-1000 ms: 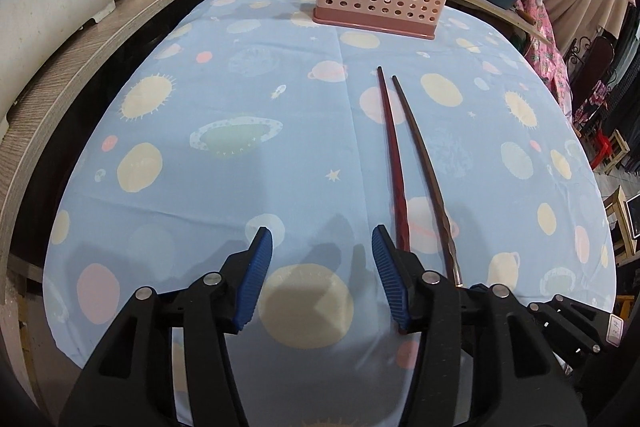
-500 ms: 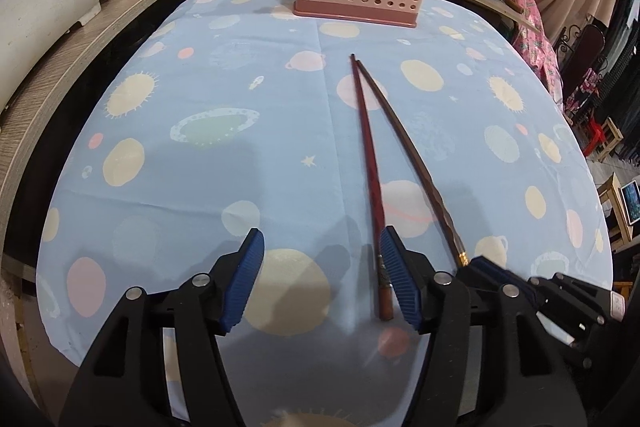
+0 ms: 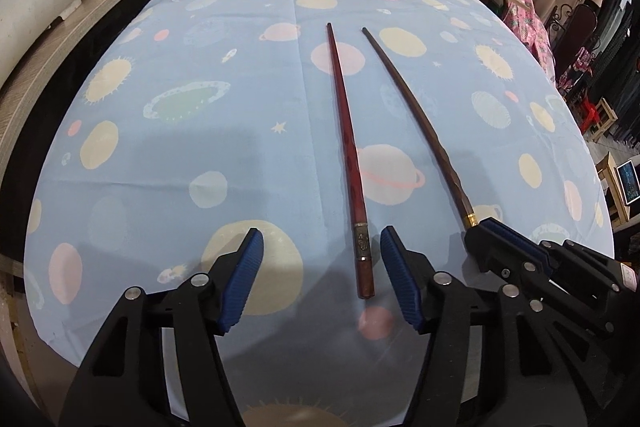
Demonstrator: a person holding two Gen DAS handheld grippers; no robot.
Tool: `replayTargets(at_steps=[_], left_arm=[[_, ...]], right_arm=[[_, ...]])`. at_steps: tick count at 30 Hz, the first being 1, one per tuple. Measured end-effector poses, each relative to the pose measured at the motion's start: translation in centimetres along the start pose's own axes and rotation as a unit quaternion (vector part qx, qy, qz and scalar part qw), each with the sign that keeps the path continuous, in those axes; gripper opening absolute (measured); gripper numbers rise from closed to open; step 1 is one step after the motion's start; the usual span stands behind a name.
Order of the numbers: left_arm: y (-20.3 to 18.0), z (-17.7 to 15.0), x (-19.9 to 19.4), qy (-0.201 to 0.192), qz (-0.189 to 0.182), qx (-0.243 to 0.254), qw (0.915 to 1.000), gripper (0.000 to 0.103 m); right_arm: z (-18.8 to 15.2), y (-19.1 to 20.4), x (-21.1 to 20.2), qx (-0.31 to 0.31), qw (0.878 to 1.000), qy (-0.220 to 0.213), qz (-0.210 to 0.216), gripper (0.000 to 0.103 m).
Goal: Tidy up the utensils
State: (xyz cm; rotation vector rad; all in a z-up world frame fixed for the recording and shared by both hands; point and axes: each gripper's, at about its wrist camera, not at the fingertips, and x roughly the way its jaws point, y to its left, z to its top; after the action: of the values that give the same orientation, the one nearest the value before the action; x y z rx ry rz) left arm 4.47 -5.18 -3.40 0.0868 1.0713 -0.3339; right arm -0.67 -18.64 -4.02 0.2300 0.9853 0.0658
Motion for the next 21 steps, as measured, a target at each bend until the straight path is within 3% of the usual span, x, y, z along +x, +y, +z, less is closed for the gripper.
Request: replayTargets(at_steps=[3, 11, 21], left_arm=[[-0.1, 0.0, -0.1, -0.001, 0.000, 0.002, 1.0000, 0.049], [0.1, 0.0, -0.1, 0.000, -0.009, 0.000, 1.0000, 0.011], [0.4, 0.8, -0.9, -0.003, -0.011, -0.012, 0.9999, 0.007]], right_arm=[[0.0, 0.1, 0.0, 0.000, 1.000, 0.000, 0.000, 0.007], [0.0, 0.2, 0.1, -0.001, 1.000, 0.000, 0.000, 0.007], [1.4, 1.3, -0.9, -0.018, 1.000, -0.018, 0.005, 0.007]])
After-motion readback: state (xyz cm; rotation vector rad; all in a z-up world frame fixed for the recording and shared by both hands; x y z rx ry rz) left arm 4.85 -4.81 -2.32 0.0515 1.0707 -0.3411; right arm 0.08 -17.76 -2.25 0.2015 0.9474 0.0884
